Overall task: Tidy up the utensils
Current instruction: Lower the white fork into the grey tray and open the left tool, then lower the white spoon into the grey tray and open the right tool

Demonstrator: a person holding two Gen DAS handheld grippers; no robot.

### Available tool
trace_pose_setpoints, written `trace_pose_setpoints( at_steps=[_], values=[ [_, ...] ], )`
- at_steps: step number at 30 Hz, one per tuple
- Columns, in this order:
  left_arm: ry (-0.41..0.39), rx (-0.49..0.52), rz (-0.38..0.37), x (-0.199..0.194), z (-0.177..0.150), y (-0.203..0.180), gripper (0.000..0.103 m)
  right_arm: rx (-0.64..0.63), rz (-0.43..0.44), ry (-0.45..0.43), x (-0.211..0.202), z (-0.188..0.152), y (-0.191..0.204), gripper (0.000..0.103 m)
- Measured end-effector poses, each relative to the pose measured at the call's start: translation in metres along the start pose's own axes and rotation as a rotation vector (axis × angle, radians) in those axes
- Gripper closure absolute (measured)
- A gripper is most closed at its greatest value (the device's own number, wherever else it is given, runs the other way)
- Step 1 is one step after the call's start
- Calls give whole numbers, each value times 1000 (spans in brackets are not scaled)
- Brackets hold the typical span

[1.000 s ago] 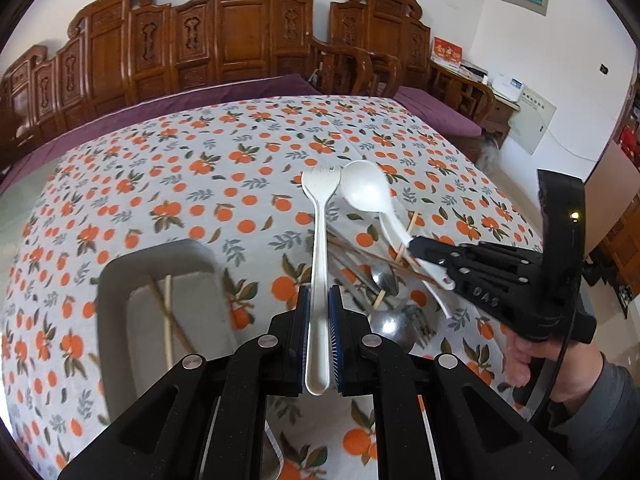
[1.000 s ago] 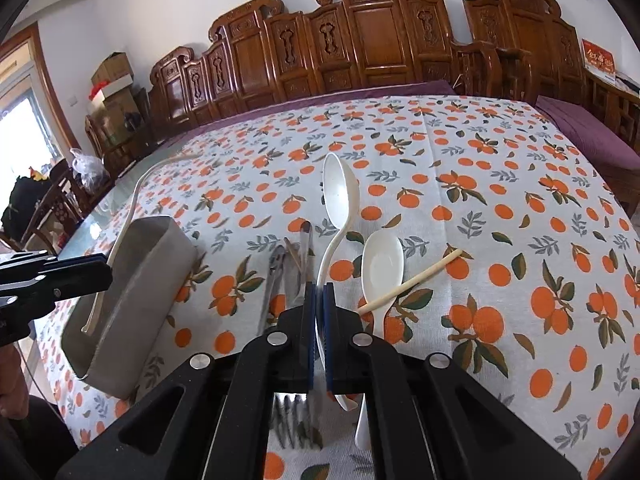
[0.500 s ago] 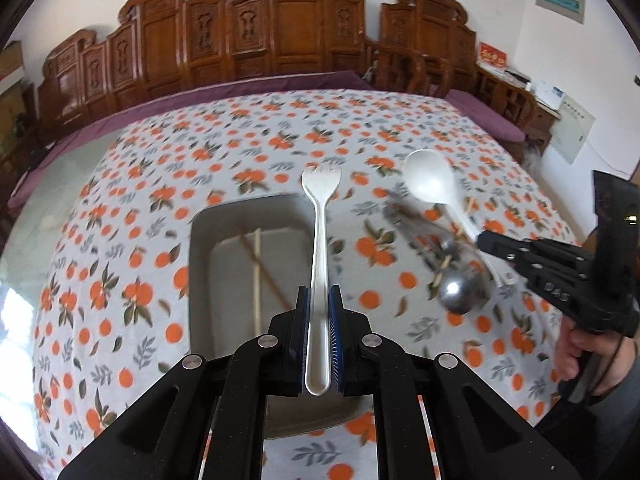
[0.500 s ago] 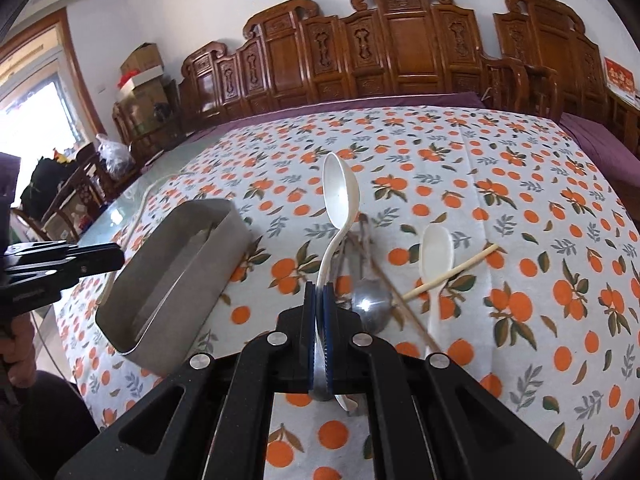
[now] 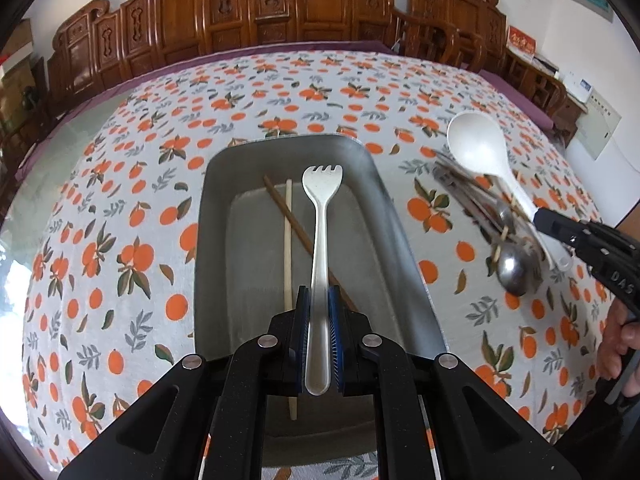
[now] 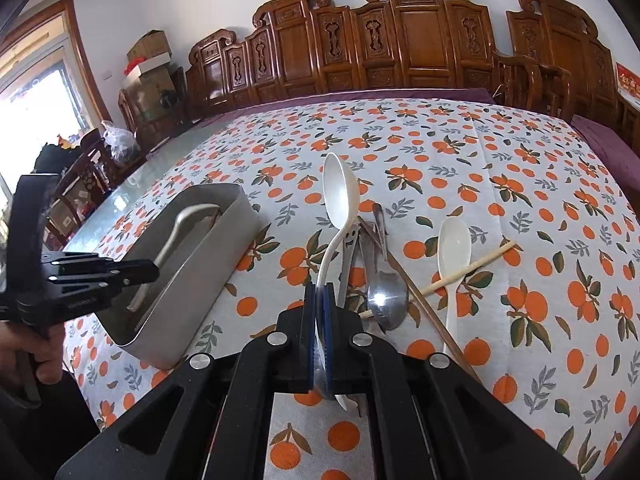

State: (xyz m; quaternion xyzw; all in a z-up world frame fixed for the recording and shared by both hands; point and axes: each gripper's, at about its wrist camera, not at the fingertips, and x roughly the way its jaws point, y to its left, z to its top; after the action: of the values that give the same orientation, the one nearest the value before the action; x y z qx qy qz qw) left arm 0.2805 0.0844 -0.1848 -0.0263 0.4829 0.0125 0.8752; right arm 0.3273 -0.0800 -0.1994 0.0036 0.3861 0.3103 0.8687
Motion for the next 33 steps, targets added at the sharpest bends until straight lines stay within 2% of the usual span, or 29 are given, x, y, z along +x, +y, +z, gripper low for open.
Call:
trace_pose_setpoints(
  at_steps=[4, 6, 8, 16, 26, 33],
  values=[
    [22, 0, 13, 7, 0, 0, 94, -6, 9, 1, 1, 1, 3, 98],
    [27, -5, 30, 9, 0, 2, 89, -9, 11, 4, 2, 1, 4, 98],
    [22, -13, 21, 7, 0, 3, 89, -11, 11, 4, 2, 1, 6, 98],
    [-44, -20, 10, -35, 3, 6, 87, -12, 22, -2, -5, 0, 15, 98],
    [-142, -5, 2, -104, -5, 15, 86, -84, 64, -35, -24, 22, 73, 98],
    [-186, -12, 2, -135, -9, 30, 81, -124, 104, -30, -22, 36, 119, 98]
  ],
)
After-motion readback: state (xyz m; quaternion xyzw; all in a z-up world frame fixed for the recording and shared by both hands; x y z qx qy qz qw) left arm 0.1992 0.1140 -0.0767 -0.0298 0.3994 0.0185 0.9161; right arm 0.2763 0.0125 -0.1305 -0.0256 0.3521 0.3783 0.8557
